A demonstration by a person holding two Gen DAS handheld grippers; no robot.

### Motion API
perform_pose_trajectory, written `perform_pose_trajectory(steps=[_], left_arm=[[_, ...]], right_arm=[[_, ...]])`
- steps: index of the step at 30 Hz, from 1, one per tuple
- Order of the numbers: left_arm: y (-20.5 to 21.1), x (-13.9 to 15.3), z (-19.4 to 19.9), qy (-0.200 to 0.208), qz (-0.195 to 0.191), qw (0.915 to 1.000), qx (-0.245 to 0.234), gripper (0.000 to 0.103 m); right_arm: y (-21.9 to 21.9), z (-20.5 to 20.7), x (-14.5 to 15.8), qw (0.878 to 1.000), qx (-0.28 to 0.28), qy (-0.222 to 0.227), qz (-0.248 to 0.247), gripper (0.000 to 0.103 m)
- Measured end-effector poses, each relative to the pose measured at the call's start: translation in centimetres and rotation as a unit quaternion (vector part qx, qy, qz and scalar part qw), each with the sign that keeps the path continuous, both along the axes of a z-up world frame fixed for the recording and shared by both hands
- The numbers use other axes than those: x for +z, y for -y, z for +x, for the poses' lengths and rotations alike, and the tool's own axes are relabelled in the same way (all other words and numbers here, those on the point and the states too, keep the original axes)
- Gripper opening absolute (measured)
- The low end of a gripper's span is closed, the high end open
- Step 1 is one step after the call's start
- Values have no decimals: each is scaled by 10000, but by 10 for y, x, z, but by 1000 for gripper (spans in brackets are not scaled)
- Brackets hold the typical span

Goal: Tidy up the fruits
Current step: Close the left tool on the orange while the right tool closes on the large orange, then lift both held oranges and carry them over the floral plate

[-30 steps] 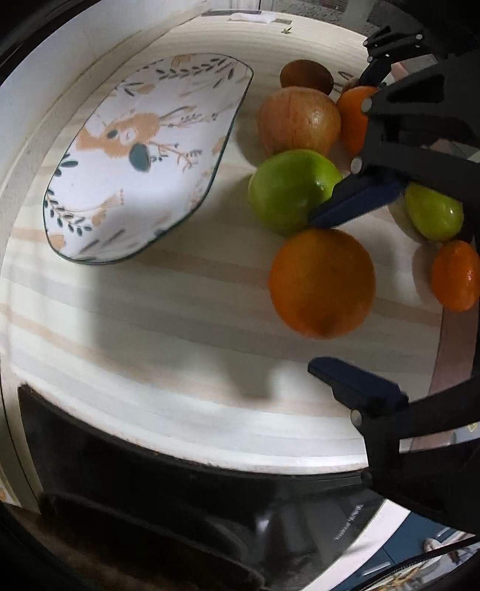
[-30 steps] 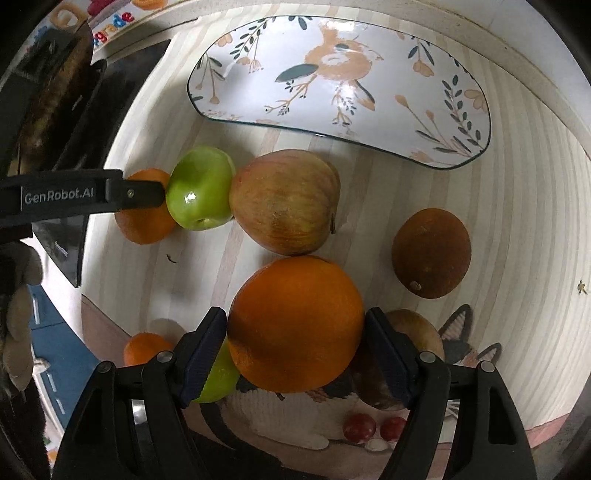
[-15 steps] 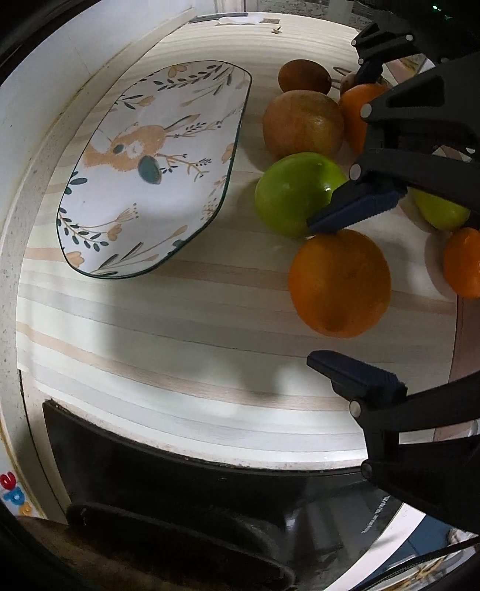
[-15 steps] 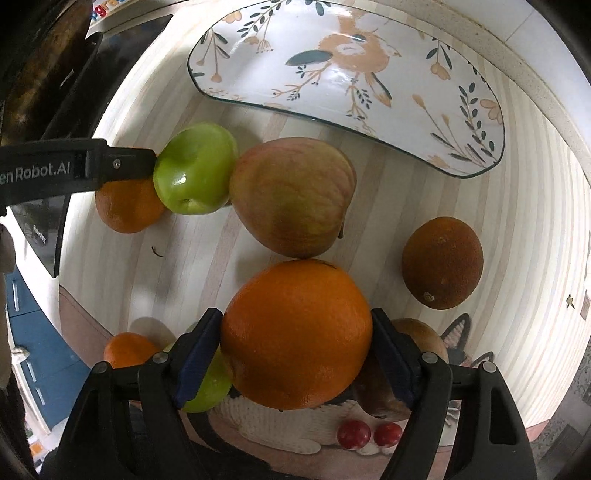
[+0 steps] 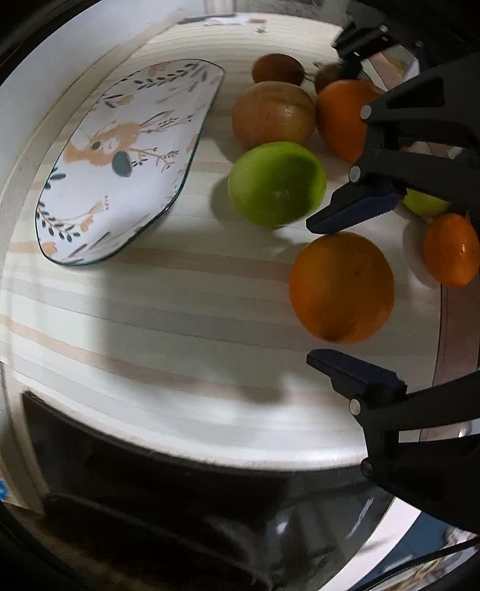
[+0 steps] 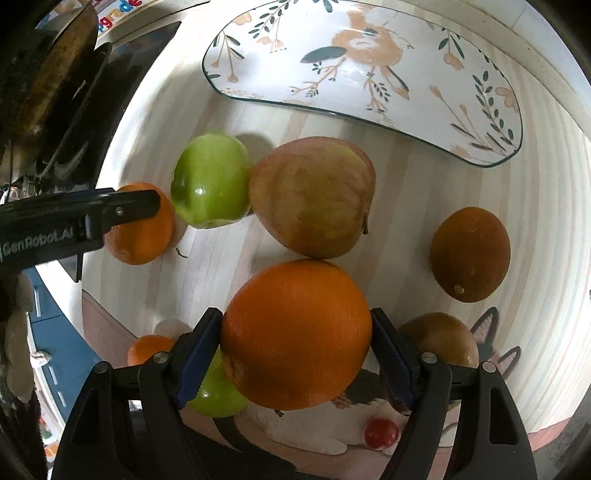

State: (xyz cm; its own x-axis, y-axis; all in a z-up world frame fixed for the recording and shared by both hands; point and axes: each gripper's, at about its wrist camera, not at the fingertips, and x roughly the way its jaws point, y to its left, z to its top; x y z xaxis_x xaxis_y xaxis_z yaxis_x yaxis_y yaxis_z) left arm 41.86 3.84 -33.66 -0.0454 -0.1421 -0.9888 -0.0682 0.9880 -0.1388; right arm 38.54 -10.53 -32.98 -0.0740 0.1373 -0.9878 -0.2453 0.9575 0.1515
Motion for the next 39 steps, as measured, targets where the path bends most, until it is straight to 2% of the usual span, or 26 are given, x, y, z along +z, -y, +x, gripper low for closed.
perform_pose_trajectory(steps=[3,6,10,13,17,25,29,35,37,39], left_arm=[[-4,-7,0,-121,111,9998,-65,64],[2,-12,0,-76,181,9998,-29,62],[4,-12,-6,-43,264,9996,56,62],[11,-8,-10,-3,336,9994,111,61],[12,-7,-19,41,409,9991,117,61],[17,27,-33,223,240,9994,140,61],[22,52,-31,376,-24,9992,147,61],[35,103,3,795,-447,9957,174,61],[41,113,28,896,-540,9944,143,61],[52,114,62,958,-478,9942,39,61]], right_arm=[[0,2,0,9999,-57,-88,41,82],[-7,5,-5,9998,-125,-155,88,82],[-3,9,-8,9997,-91,-194,78,82],[0,11,-11,9991,-124,-390,68,82],[2,14,-11,9990,-212,-381,103,82],[17,10,1,9979,-465,-300,332,80],[33,13,23,9961,-611,-170,613,80],[59,48,72,9913,-779,153,1046,80],[67,68,83,9909,-825,307,1021,80],[75,95,90,9908,-872,448,932,80]])
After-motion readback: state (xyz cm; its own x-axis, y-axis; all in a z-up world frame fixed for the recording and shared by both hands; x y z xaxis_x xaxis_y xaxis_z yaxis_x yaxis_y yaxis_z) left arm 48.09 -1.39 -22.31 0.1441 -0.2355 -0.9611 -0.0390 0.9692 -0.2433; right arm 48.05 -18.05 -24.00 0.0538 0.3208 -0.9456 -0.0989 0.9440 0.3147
